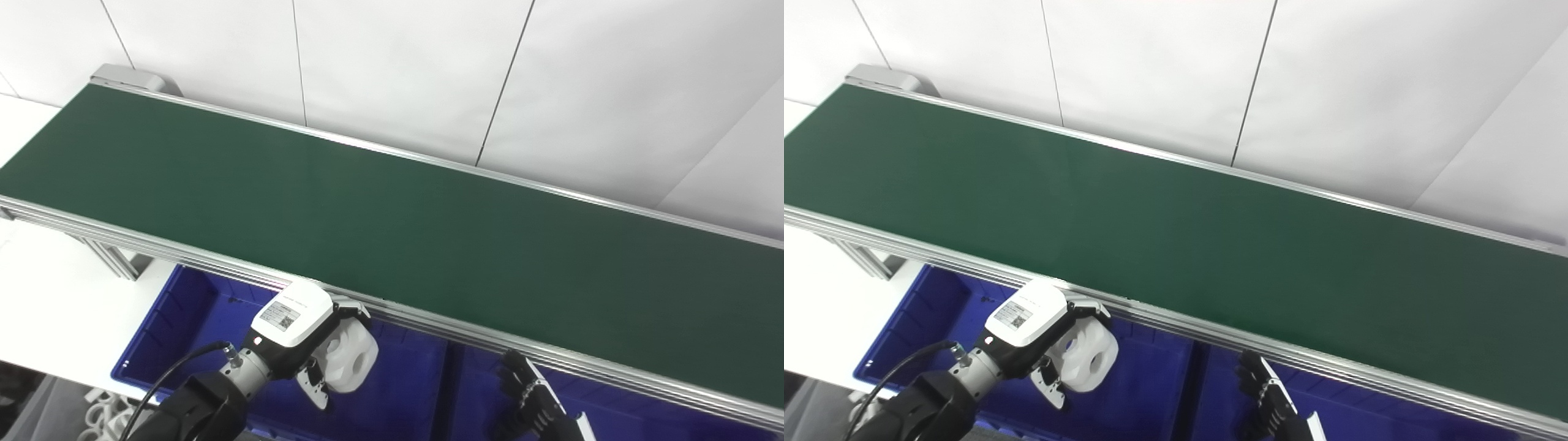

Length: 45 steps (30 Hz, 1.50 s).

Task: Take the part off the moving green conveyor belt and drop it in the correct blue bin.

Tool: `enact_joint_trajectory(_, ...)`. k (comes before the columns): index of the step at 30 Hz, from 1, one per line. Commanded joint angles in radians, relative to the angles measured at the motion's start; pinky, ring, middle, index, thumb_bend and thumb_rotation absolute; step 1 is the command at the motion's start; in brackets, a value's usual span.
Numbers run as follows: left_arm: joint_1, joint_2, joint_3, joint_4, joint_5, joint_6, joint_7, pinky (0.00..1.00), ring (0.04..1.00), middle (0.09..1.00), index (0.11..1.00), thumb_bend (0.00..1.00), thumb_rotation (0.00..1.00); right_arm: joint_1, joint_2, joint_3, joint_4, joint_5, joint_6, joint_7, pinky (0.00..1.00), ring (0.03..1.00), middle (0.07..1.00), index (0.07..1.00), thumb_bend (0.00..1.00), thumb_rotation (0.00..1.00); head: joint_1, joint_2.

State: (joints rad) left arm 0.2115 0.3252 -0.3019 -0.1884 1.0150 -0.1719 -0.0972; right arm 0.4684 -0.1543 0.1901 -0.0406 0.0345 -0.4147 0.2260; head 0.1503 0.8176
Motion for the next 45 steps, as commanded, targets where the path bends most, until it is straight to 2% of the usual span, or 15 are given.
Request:
enact_joint_trajectory(1, -0.02, 0.001, -0.002, -0.007, 0.013, 0.015, 0.012, 0.33, 0.388, 0.503, 0.534, 0.5, 0.0, 0.0, -0.01, -0.005, -0.032, 0.017, -0.027, 0.007, 0.87, 0.894, 0.916, 0.924, 0.96, 0.95, 0.0, 0.002)
enact_joint_trajectory(7, -0.032, 0.003, -0.01, 0.018, -0.003, 0.021, 0.021, 0.33, 0.394, 0.505, 0.528, 0.5, 0.0, -0.003, -0.011, -0.004, -0.039, 0.011, -0.022, 0.003, 0.86, 0.891, 0.914, 0.923, 0.95, 0.95, -0.009, 0.014)
enact_joint_trajectory(9, -0.031, 0.005, -0.012, 0.003, -0.002, 0.039, -0.012, 0.36, 0.431, 0.512, 0.506, 0.51, 0.0, -0.005, -0.01, -0.003, -0.04, 0.014, -0.02, 0.005, 0.87, 0.892, 0.912, 0.922, 0.96, 0.95, -0.011, 0.017)
enact_joint_trajectory(12, -0.031, 0.018, -0.025, -0.03, 0.034, 0.065, -0.07, 0.41, 0.496, 0.575, 0.494, 0.52, 0.05, -0.006, -0.01, -0.002, -0.045, 0.013, -0.015, 0.004, 0.87, 0.893, 0.913, 0.921, 0.97, 0.95, -0.01, 0.026)
enact_joint_trajectory(13, -0.031, 0.024, -0.03, -0.039, 0.043, 0.069, -0.088, 0.45, 0.559, 0.628, 0.574, 0.8, 0.18, -0.006, -0.009, -0.003, -0.047, 0.011, -0.014, 0.003, 0.87, 0.893, 0.914, 0.922, 0.98, 0.95, -0.01, 0.026)
enact_joint_trajectory(14, -0.031, 0.03, -0.035, -0.049, 0.051, 0.074, -0.105, 0.48, 0.59, 0.653, 0.606, 0.9, 0.24, -0.006, -0.009, -0.002, -0.05, 0.009, -0.012, 0.002, 0.86, 0.893, 0.914, 0.922, 0.98, 0.95, -0.011, 0.028)
enact_joint_trajectory(15, -0.03, 0.035, -0.038, -0.055, 0.052, 0.073, -0.114, 0.5, 0.621, 0.677, 0.629, 0.96, 0.29, -0.005, -0.008, -0.002, -0.053, 0.007, -0.011, 0.001, 0.86, 0.893, 0.914, 0.922, 0.98, 0.95, -0.011, 0.03)
enact_joint_trajectory(17, -0.028, 0.039, -0.04, -0.067, 0.044, 0.076, -0.133, 0.51, 0.642, 0.692, 0.644, 0.99, 0.33, -0.004, -0.007, 0.0, -0.058, 0.009, -0.009, 0.002, 0.86, 0.893, 0.914, 0.921, 0.98, 0.95, -0.011, 0.033)
enact_joint_trajectory(22, -0.024, 0.048, -0.044, -0.097, 0.032, 0.084, -0.179, 0.54, 0.664, 0.704, 0.654, 1.0, 0.37, -0.003, -0.006, 0.001, -0.066, 0.012, -0.001, 0.002, 0.87, 0.898, 0.916, 0.923, 0.98, 0.95, -0.012, 0.039)
enact_joint_trajectory(28, -0.008, 0.059, -0.043, -0.146, 0.012, 0.078, -0.203, 0.56, 0.671, 0.709, 0.662, 1.0, 0.46, 0.001, -0.005, 0.001, -0.088, 0.014, 0.022, 0.0, 0.87, 0.899, 0.915, 0.922, 0.99, 0.95, -0.008, 0.047)
enact_joint_trajectory(32, 0.015, 0.055, -0.028, -0.22, -0.023, 0.101, -0.243, 0.56, 0.676, 0.716, 0.669, 1.0, 0.51, 0.001, -0.006, 0.001, -0.098, 0.019, 0.032, 0.002, 0.87, 0.897, 0.913, 0.92, 0.98, 0.95, -0.007, 0.052)
enact_joint_trajectory(35, 0.029, 0.047, -0.009, -0.264, -0.077, 0.1, -0.246, 0.54, 0.665, 0.714, 0.668, 0.99, 0.52, -0.001, -0.008, -0.001, -0.099, 0.016, 0.033, 0.002, 0.87, 0.895, 0.911, 0.92, 0.98, 0.95, -0.008, 0.055)
enact_joint_trajectory(37, 0.043, 0.027, 0.007, -0.318, -0.133, 0.121, -0.259, 0.52, 0.647, 0.713, 0.665, 0.99, 0.56, 0.0, -0.009, -0.001, -0.1, 0.016, 0.033, 0.002, 0.86, 0.895, 0.912, 0.921, 0.97, 0.95, -0.01, 0.056)
enact_joint_trajectory(42, 0.073, -0.042, 0.034, -0.445, -0.296, 0.18, -0.281, 0.48, 0.617, 0.702, 0.652, 0.98, 0.58, -0.002, -0.013, -0.002, -0.098, 0.018, 0.028, 0.005, 0.86, 0.893, 0.913, 0.924, 0.96, 0.95, -0.023, 0.06)
enact_joint_trajectory(45, 0.085, -0.11, 0.043, -0.534, -0.523, 0.295, -0.322, 0.56, 0.677, 0.731, 0.675, 0.93, 0.55, -0.004, -0.013, -0.001, -0.098, 0.016, 0.028, 0.005, 0.86, 0.893, 0.908, 0.921, 0.96, 0.95, -0.023, 0.06)
